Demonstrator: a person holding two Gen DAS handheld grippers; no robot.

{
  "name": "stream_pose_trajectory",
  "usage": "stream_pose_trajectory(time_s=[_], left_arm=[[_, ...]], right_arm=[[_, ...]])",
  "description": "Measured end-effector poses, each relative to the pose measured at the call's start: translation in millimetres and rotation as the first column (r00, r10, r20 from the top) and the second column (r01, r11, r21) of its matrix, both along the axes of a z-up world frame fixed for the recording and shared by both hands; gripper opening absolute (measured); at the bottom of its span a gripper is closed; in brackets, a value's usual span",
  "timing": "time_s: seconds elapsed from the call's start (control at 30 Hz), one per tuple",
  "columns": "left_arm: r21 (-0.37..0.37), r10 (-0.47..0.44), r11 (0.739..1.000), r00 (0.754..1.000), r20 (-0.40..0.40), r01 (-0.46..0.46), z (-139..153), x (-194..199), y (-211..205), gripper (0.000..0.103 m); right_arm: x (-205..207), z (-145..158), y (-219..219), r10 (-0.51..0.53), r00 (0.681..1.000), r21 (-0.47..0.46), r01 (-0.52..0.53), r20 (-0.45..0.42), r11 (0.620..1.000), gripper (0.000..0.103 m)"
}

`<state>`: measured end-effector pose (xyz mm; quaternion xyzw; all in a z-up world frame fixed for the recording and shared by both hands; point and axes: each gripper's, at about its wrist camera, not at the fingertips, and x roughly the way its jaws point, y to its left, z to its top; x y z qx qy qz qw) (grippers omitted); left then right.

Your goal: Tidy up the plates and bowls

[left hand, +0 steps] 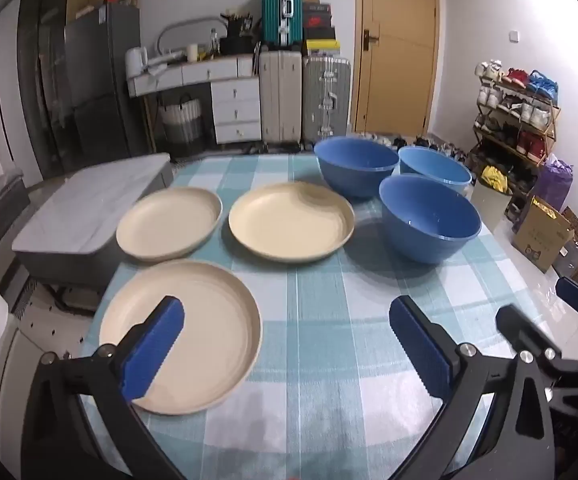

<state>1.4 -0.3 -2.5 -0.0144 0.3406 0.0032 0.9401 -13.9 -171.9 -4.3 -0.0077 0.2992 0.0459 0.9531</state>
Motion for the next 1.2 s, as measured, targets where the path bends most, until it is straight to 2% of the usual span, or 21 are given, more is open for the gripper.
stream_pose_trajectory(time_s=[0.23, 0.4, 0.53, 0.63, 0.73, 0.83, 1.03, 1.2], left_arm=[[-0.019, 0.047, 0.999, 0.997, 0.057, -0.046, 4.5, -7.4, 6.8, 0.103], [-0.051, 0.032, 0.998, 0.999, 0.027, -0.031, 1.9, -8.0, 7.4, 0.103], [-0.085, -0.025, 0.996, 0.998, 0.051, 0.029, 3.7, -10.2, 8.7, 0.103], [-0.073, -0.027, 0.997, 0.997, 0.068, 0.032, 4.8, -14.3, -1.1, 0.103], [-0.066, -0.010, 0.998, 0.999, 0.036, 0.012, 3.2, -10.4, -1.2, 0.103], [-0.054, 0.006, 0.999, 1.000, 0.023, -0.005, 0.4, -9.8, -0.9, 0.103], [-0.013, 0.018, 1.000, 0.999, 0.041, -0.018, -0.9, -11.3, -2.4, 0.103], [0.003, 0.023, 1.000, 0.999, 0.046, -0.023, -1.4, -11.3, -1.4, 0.103]], right_arm=[[-7.9, -0.3, -9.4, -0.023, 0.999, 0.047, 0.021, 0.030, 0.999, 0.103], [-4.6, 0.4, -9.9, -0.029, 0.999, 0.043, 0.028, 0.031, 0.999, 0.103], [-5.2, 0.5, -11.9, -0.038, 0.998, 0.063, 0.035, 0.042, 0.997, 0.103], [-4.5, 0.4, -13.0, -0.044, 0.998, 0.055, 0.041, 0.045, 0.998, 0.103], [-3.8, -0.8, -15.5, -0.055, 0.998, 0.062, 0.052, 0.040, 0.997, 0.103], [-5.4, -1.6, -15.8, -0.021, 0.999, 0.083, 0.017, 0.047, 0.996, 0.103], [-12.1, 1.6, -3.6, 0.003, 0.995, 0.007, -0.004, 0.101, 1.000, 0.103], [-13.9, 2.7, -4.1, -0.050, 0.991, -0.017, 0.053, 0.126, 0.998, 0.103]])
